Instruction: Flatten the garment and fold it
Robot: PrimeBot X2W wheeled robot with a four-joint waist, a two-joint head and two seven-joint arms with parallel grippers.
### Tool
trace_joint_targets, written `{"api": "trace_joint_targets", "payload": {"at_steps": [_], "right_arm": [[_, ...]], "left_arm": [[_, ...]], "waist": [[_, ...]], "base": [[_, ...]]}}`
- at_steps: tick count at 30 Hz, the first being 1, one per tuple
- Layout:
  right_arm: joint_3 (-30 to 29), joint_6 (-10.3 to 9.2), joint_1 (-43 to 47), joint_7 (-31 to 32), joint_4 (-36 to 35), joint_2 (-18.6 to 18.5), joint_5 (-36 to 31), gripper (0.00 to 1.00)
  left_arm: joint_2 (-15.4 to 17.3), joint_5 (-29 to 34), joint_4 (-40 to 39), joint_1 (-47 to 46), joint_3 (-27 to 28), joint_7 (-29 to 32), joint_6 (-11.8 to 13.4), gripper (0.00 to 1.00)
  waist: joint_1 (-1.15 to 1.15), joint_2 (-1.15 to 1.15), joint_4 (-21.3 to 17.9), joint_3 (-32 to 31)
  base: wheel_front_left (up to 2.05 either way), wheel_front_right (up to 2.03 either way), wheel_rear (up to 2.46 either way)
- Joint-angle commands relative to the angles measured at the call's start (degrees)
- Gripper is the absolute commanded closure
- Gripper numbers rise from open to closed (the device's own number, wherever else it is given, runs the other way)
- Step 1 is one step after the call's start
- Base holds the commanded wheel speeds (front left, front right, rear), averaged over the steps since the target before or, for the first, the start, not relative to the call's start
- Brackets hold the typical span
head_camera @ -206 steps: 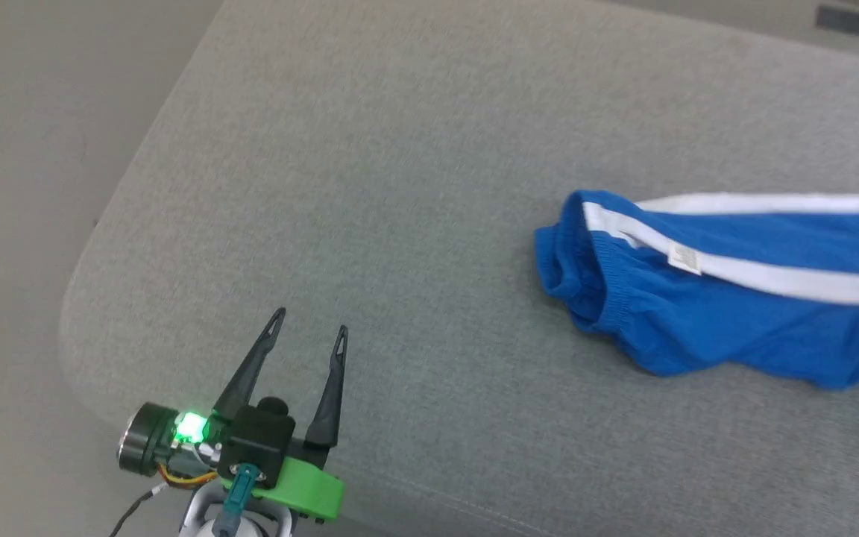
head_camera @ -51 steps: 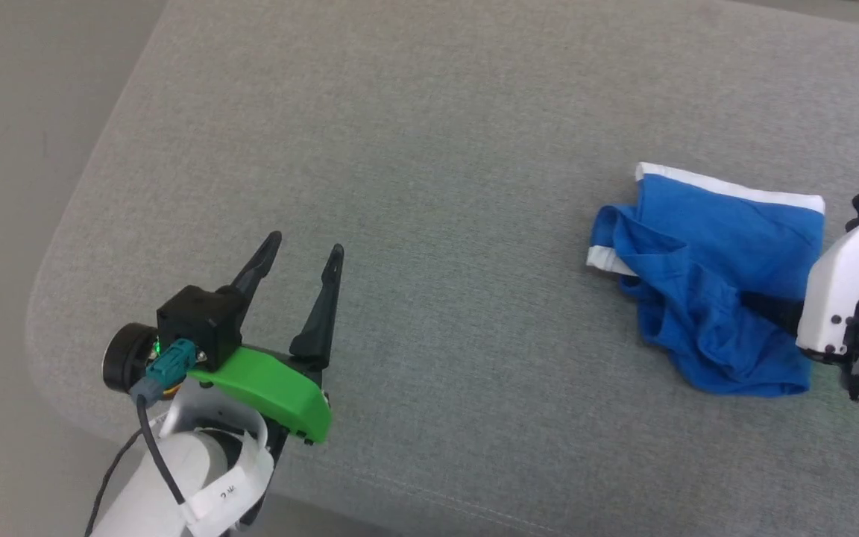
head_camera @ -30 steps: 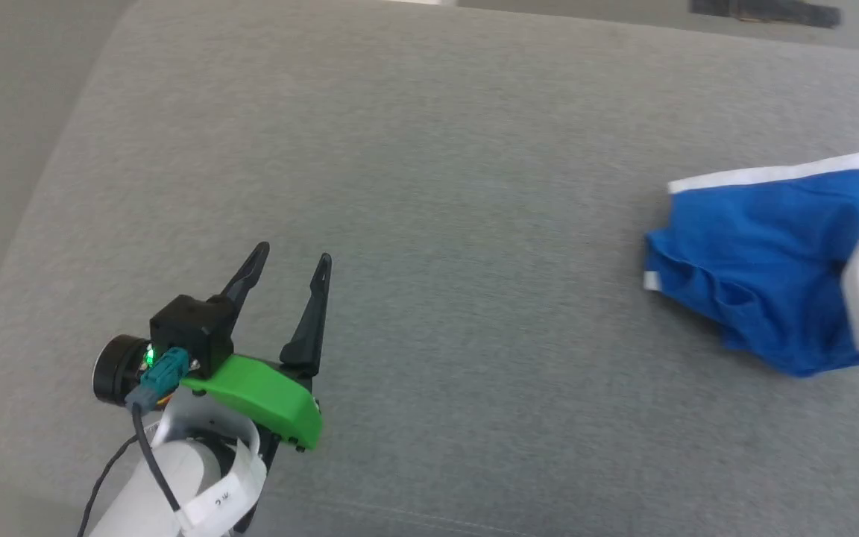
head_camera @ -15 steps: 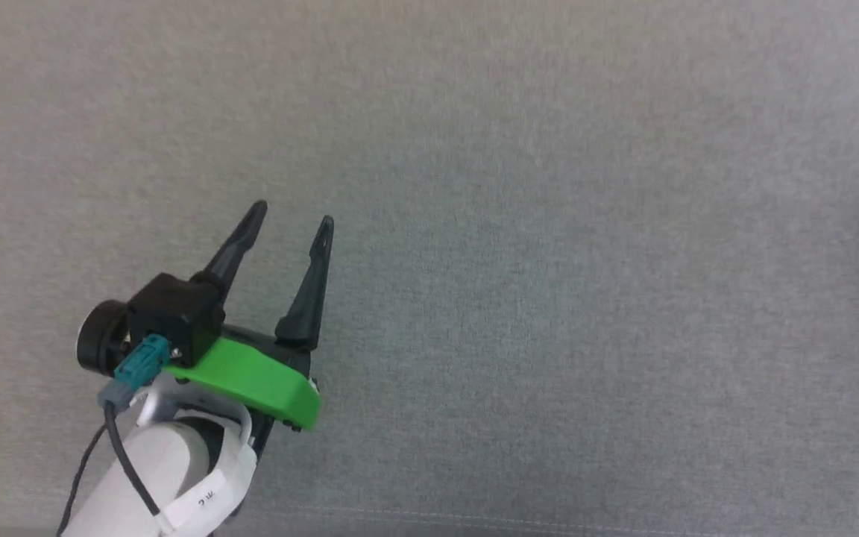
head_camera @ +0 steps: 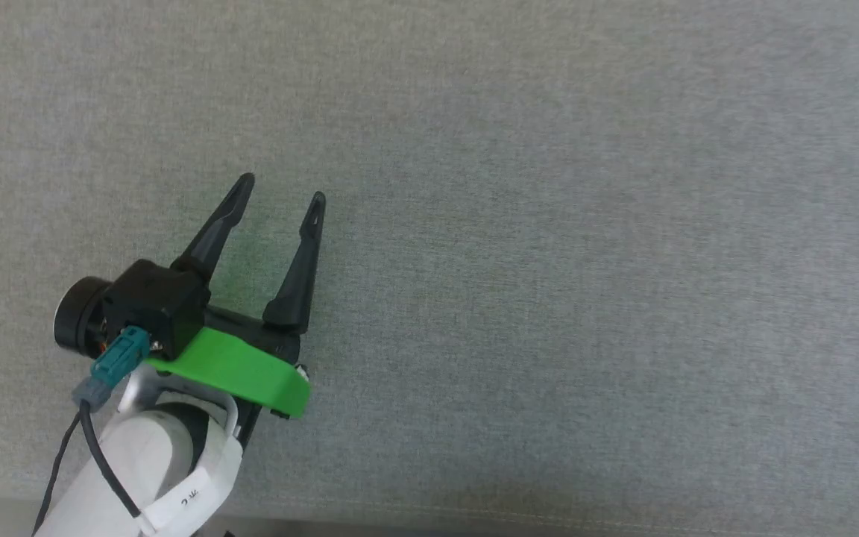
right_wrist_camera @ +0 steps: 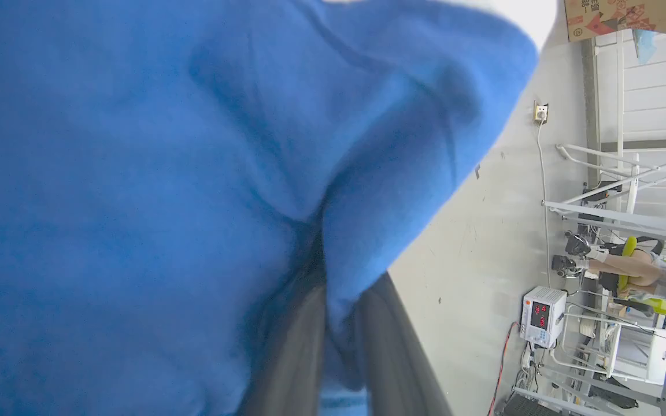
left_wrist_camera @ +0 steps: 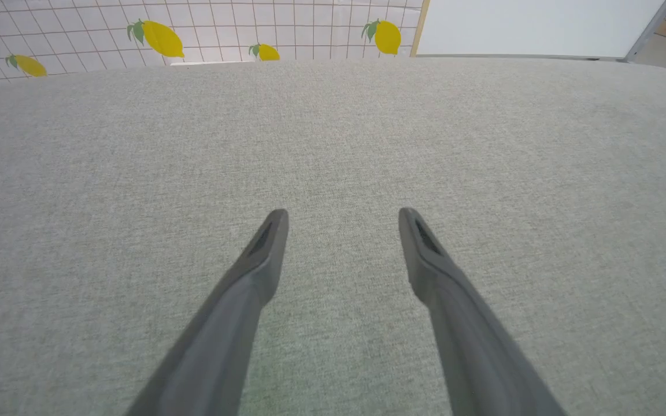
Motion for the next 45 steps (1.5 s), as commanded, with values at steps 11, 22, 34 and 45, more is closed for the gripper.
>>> {"api": "trace_joint_targets", "payload": {"at_steps": [11,22,34,45], "right_arm": [[1.46,-0.10,-4.70,-4.96,3.42,2.05,-6.59,0.00],[10.49,-0.10,-14.08,-13.98,-3.08,9.39,0.43,0.00],[13.09,-0.10,-9.07,-24.55,-13.25,21.09,7.85,0.00],[5.14,-0.10,8.83,-24.73,-28.64,33.82,4.59,0.00]], "left_arm": [[-1.52,-1.83,4.72,-0.08,-0.31,-2.04,-0.07,0.00],[-0.89,-4.01,10.56,3.85,0.30,-2.24,0.46,0.00],[-0.32,-4.54,11.62,6.74,2.02,-1.79,3.83,0.00],[0.92,-3.27,11.32,8.11,2.29,-1.89,5.67,0.00]], "waist": [[-0.01,-0.01,0.82,-5.64],[-0.01,-0.01,-0.95,-21.11],[-0.01,-0.01,-0.53,-30.07],[-0.01,-0.01,-0.31,-32.53]], "base": [[0.00,0.00,0.00],[0.00,0.00,0.00],[0.00,0.00,0.00],[0.00,0.00,0.00]]}}
